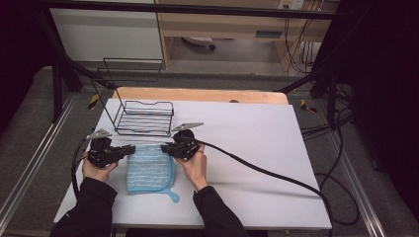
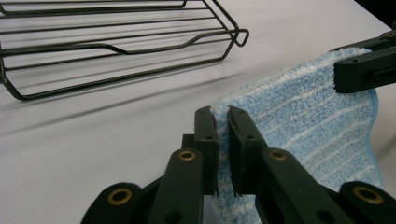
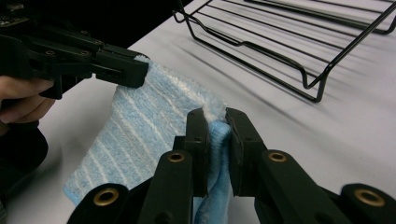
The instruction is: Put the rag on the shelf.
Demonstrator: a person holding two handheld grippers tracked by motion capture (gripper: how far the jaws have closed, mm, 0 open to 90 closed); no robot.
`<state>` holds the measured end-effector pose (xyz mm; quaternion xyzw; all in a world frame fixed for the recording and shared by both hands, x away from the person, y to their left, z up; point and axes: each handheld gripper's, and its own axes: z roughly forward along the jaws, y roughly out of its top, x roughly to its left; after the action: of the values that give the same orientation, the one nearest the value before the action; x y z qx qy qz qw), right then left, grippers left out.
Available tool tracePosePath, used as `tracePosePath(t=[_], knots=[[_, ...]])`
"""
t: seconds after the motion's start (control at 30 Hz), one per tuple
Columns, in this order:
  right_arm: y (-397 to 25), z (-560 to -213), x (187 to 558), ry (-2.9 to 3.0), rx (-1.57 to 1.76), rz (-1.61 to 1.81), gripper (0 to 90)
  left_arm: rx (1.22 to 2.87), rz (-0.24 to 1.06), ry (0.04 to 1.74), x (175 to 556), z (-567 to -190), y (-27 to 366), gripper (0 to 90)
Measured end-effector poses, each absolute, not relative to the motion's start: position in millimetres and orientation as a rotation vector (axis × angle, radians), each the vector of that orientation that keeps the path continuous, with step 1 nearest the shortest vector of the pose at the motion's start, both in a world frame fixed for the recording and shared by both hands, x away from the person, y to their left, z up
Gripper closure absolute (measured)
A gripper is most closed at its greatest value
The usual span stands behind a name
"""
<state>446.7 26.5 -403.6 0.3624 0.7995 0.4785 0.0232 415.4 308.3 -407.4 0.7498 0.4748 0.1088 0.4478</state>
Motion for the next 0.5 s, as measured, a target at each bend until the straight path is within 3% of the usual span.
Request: tracePosePath(t=[0.5], knots=[[22.6,-384.3,428.9,2.379,1.027,1.54,80.7,1.82,0.31,1.119,402.8,-387.8,308.8,82.8]])
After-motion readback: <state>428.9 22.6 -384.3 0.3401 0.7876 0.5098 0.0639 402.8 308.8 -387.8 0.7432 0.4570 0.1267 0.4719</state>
